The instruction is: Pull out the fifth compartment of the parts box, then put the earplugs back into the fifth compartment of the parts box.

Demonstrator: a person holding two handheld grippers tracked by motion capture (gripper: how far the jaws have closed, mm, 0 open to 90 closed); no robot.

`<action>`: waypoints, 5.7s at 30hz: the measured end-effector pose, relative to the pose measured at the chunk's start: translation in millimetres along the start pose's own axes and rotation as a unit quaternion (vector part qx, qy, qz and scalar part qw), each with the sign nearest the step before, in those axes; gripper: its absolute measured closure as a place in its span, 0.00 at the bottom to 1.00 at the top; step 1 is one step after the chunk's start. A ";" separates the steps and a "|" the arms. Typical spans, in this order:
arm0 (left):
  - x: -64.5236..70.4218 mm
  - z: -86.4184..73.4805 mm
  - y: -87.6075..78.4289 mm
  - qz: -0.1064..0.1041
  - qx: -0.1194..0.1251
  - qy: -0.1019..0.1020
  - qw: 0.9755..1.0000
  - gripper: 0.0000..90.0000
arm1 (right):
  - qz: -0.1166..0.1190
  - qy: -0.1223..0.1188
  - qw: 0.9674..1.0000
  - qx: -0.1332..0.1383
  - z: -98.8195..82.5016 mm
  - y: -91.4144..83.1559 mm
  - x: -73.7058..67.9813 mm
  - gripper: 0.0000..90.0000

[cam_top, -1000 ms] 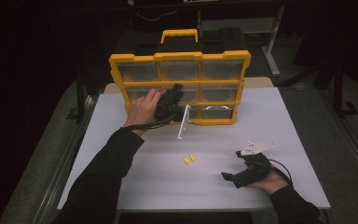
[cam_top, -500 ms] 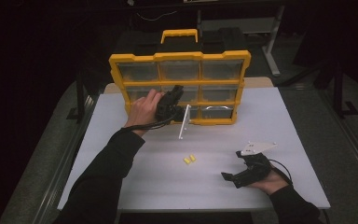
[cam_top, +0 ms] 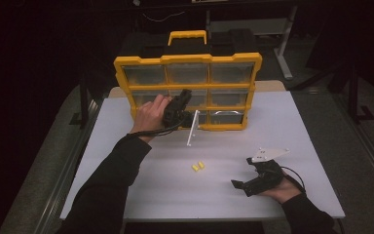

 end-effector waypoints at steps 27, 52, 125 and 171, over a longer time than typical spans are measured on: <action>0.2 6.4 -21.5 0.004 0.015 0.005 1.000 0.89 | -0.001 0.002 1.000 0.000 0.1 0.4 0.2 0.00; 0.9 10.6 -43.0 0.013 0.024 0.004 1.000 0.89 | -0.001 0.001 1.000 -0.002 -0.2 0.8 0.2 0.00; 9.3 19.6 -92.3 0.036 0.051 -0.013 0.998 0.62 | -0.005 0.007 1.000 -0.004 -0.3 2.2 2.7 0.00; 73.3 -33.6 -124.7 -0.033 0.025 -0.025 0.999 0.21 | -0.008 0.003 1.000 -0.005 -2.1 0.6 0.7 0.00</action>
Point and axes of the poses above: each handheld gripper's, and its own axes: y roughly forward along the jaws, z roughly out of its top, x roughly to its right, the point moved 9 cm from there along y, roughly forward along the jaws, and after that the axes turned 4 degrees about -x, right-handed, at the moved point
